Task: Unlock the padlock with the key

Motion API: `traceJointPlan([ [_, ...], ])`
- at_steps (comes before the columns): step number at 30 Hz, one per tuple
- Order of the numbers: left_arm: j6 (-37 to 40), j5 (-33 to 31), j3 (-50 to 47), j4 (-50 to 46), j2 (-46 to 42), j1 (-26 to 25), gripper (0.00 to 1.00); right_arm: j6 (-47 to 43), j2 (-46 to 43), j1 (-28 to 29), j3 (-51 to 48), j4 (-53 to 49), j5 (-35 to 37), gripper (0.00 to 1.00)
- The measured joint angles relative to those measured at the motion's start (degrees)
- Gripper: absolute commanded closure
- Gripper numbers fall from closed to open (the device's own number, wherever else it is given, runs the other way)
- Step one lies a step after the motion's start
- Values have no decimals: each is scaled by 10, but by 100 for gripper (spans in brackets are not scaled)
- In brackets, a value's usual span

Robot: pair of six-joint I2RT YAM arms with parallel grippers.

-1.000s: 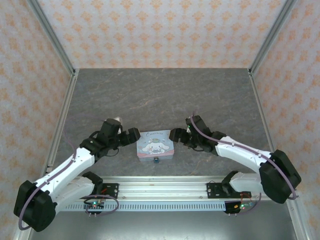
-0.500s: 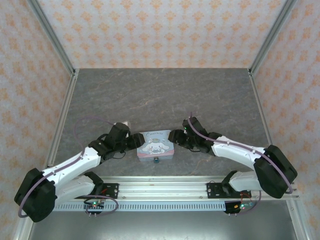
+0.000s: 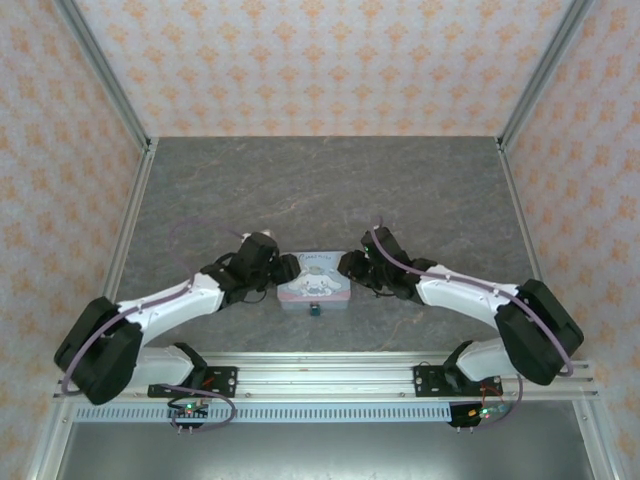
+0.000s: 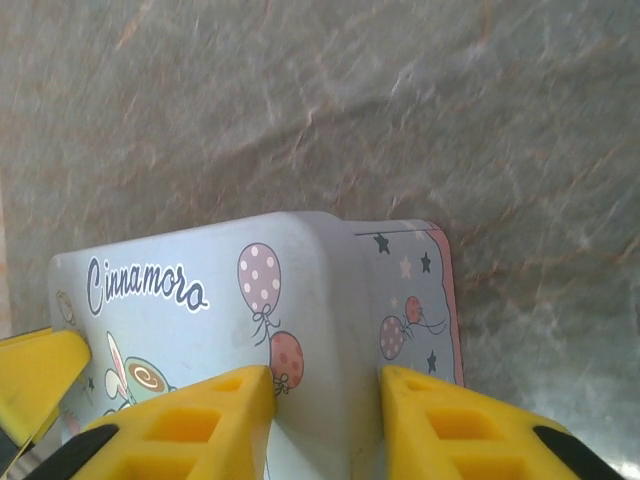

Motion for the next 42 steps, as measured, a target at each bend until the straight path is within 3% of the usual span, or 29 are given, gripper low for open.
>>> traceJointPlan([
  [13,56,-22,225,-7,225,14,39,-15,90,-108,97,-18,40,68],
  [26,66,-32,247,-14,241,28,30,-17,135,-113,137,-4,37,65],
  [28,66,-31,247,-14,241,28,26,-17,135,-113,137,-4,33,57],
  [32,65,-19,245,-14,240,28,16,-23,135,-113,140,-4,13,31],
  [35,67,-7,239,-14,228,31,10,-30,129,-118,140,-9,-1,21],
  [38,70,5,234,-14,202,41,6,-43,101,-136,141,-31,-7,2],
  [42,82,12,233,-21,141,53,4,-78,40,-159,150,-84,4,1],
])
